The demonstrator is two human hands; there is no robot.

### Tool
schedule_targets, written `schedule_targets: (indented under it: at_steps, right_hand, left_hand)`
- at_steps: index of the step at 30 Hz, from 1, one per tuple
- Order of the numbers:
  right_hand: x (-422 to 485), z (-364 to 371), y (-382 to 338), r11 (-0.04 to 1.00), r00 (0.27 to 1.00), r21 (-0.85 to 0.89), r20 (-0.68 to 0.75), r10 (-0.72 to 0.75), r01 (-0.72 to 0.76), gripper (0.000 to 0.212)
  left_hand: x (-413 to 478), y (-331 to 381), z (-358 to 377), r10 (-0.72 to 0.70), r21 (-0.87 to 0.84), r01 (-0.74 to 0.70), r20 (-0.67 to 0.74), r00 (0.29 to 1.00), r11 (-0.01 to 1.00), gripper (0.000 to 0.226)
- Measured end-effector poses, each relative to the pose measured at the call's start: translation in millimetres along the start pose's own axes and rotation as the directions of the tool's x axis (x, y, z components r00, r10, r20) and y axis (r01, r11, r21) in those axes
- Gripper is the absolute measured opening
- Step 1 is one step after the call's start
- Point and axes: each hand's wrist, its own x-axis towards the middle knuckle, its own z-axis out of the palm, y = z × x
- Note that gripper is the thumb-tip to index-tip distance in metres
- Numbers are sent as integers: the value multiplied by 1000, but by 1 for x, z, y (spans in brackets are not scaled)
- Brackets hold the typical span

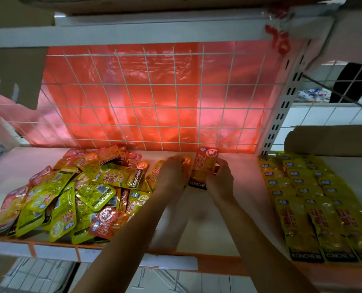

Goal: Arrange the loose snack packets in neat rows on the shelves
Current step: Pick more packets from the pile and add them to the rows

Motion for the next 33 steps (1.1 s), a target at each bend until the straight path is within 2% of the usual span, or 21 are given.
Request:
schedule_targets:
  at_steps: [3, 7, 10, 13, 16, 18, 20, 23, 25, 28, 30, 33]
  right_hand:
    - [-1, -7, 3, 998, 999, -46, 8, -38, 39, 39]
    - [-3, -13, 3, 996, 998, -56, 20, -68, 69, 37]
    - [-3, -20, 3, 995, 996, -52, 18, -82, 83, 38]
    - [-1, -30, 3, 992, 993, -51, 15, -114, 115, 40]
    - [4, -45, 3, 991, 993, -63, -10, -120, 119, 43]
    - [6, -58, 4, 992, 993, -52, -27, -112, 111, 42]
    - [9, -72, 7, 992, 991, -45, -47, -124, 122, 40]
    - [17, -97, 10, 991, 987, -51, -97, -130, 126, 41]
    - [24, -114, 13, 995, 988, -41, -119, -98, 93, 41]
    - [32, -140, 20, 995, 981, -49, -170, -94, 87, 28]
    - [35, -156, 23, 995, 977, -52, -193, -90, 82, 25]
    - [40, -176, 28, 997, 978, -40, -198, -67, 60, 32]
  left_hand:
    - [-4, -4, 5, -17, 307, 13, 10, 1000, 952, 40]
    - [-6, -3, 10, -51, 401, 46, 1, 999, 915, 58]
    - [0, 2, 11, -58, 428, 49, 9, 998, 903, 41]
    - [2, 10, 11, -3, 434, 4, -2, 1000, 901, 27]
    - [2, 23, 12, -23, 279, 45, -80, 997, 959, 20]
    - [2, 32, 15, -79, 85, 87, -93, 993, 993, 18]
    - [2, 42, 19, -179, -136, 170, -52, 983, 976, 22]
    - [4, 56, 30, -299, -413, 278, 16, 954, 867, 25]
    - [5, 65, 38, -321, -474, 303, 46, 946, 827, 23]
    - [7, 80, 51, -347, -545, 350, 112, 931, 762, 24]
    - [8, 93, 56, -377, -653, 390, 170, 911, 649, 22]
    - [8, 111, 64, -373, -794, 449, 303, 877, 410, 20]
